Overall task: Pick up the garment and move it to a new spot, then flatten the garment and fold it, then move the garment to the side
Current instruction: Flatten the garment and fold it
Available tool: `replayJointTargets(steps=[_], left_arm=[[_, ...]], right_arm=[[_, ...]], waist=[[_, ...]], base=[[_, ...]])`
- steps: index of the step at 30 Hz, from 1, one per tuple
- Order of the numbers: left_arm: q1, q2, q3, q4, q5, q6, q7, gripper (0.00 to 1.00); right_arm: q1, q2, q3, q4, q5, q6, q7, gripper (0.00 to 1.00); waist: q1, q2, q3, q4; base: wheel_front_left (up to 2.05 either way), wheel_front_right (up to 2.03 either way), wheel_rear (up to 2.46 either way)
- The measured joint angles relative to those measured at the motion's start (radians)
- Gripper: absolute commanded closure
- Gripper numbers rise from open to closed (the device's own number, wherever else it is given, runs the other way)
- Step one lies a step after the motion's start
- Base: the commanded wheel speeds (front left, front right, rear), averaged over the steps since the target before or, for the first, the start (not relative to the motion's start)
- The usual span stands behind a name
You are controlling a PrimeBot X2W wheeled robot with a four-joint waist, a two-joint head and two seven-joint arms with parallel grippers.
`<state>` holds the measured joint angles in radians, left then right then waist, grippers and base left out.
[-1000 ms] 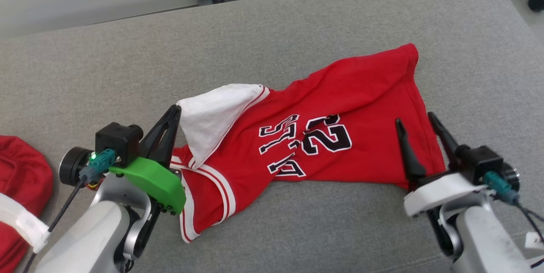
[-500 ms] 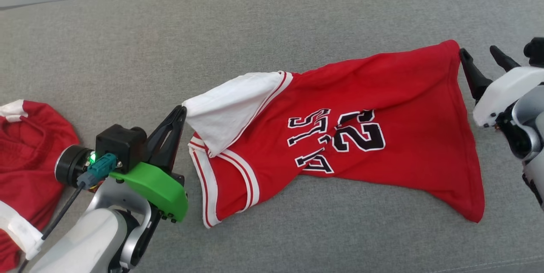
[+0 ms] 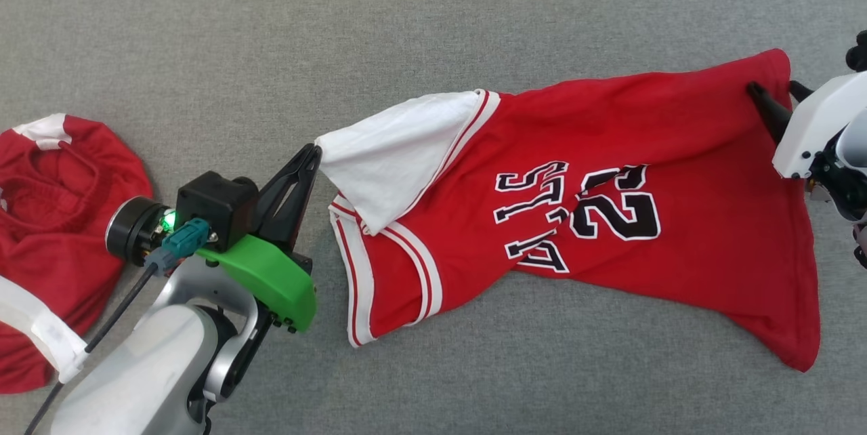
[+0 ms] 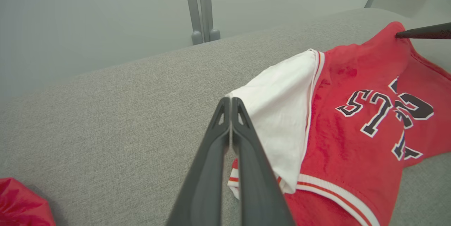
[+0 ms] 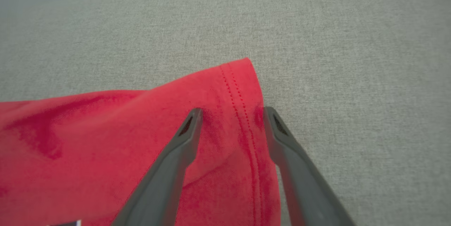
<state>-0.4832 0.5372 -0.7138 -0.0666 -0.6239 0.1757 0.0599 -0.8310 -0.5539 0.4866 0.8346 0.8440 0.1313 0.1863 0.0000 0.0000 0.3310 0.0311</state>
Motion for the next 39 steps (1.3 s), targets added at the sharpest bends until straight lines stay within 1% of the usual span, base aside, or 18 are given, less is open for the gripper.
replayJointTargets(steps=[3, 8, 11, 14, 18, 20, 25, 29, 35, 36, 37, 39], left_arm=[[-0.014, -0.010, -0.002, 0.011, 0.001, -0.007, -0.006, 1.00], [-0.034, -0.016, -0.001, 0.028, 0.006, -0.010, -0.024, 1.00], [-0.035, -0.017, 0.002, 0.036, 0.006, -0.009, -0.032, 1.00], [-0.024, -0.016, 0.010, 0.038, 0.001, -0.003, -0.045, 1.00], [0.025, -0.003, 0.022, 0.025, -0.010, 0.021, -0.057, 1.00], [0.050, 0.009, 0.028, 0.014, -0.020, 0.036, -0.061, 1.00], [0.108, 0.031, 0.040, -0.005, -0.042, 0.060, -0.069, 1.00], [0.139, 0.043, 0.047, -0.033, -0.052, 0.081, -0.068, 1.00], [0.150, 0.046, 0.046, -0.056, -0.052, 0.091, -0.061, 1.00], [0.150, 0.046, 0.046, -0.056, -0.052, 0.092, -0.061, 1.00], [0.150, 0.046, 0.044, -0.056, -0.052, 0.092, -0.061, 1.00], [0.150, 0.045, 0.043, -0.054, -0.052, 0.092, -0.061, 1.00]], right_arm=[[-0.015, 0.002, 0.045, 0.004, 0.025, 0.000, -0.007, 1.00], [-0.053, -0.017, 0.104, -0.008, 0.030, 0.000, -0.101, 1.00], [-0.057, -0.028, 0.147, -0.037, 0.047, 0.000, -0.143, 1.00], [-0.030, -0.058, 0.190, -0.096, 0.074, 0.000, -0.176, 1.00], [0.076, -0.116, 0.240, -0.214, 0.131, 0.000, -0.198, 1.00], [0.144, -0.148, 0.267, -0.298, 0.163, 0.000, -0.197, 1.00], [0.309, -0.204, 0.309, -0.444, 0.205, 0.000, -0.174, 1.00], [0.408, -0.197, 0.321, -0.490, 0.222, 0.000, -0.151, 1.00], [0.474, -0.134, 0.327, -0.487, 0.208, 0.000, -0.134, 1.00], [0.480, -0.121, 0.321, -0.483, 0.206, 0.000, -0.135, 0.72], [0.487, -0.109, 0.305, -0.478, 0.203, 0.000, -0.147, 0.00], [0.504, -0.099, 0.276, -0.482, 0.201, 0.001, -0.166, 0.00]], waist=[[0.0000, 0.0000, 0.016, 0.008], [0.0000, 0.0000, 0.031, 0.005], [0.0000, 0.0000, 0.026, -0.006], [0.0000, 0.0000, 0.011, -0.017], [0.0000, 0.0000, -0.017, -0.037], [0.0000, 0.0000, -0.033, -0.049], [0.0000, 0.0000, -0.071, -0.080], [0.0000, 0.0000, -0.095, -0.105], [0.0000, 0.0000, -0.107, -0.124], [-0.0001, 0.0000, -0.105, -0.123], [0.0000, 0.0000, -0.103, -0.122], [0.0000, 0.0000, -0.102, -0.121]], base=[[0.00, 0.00, 0.00], [0.00, 0.00, 0.00], [0.00, 0.00, 0.00], [0.00, 0.00, 0.00], [0.00, 0.00, 0.00], [0.00, 0.00, 0.00], [0.00, 0.00, 0.00], [0.00, 0.00, 0.00], [0.00, 0.00, 0.00], [0.00, 0.00, 0.00], [0.00, 0.00, 0.00], [0.00, 0.00, 0.00]])
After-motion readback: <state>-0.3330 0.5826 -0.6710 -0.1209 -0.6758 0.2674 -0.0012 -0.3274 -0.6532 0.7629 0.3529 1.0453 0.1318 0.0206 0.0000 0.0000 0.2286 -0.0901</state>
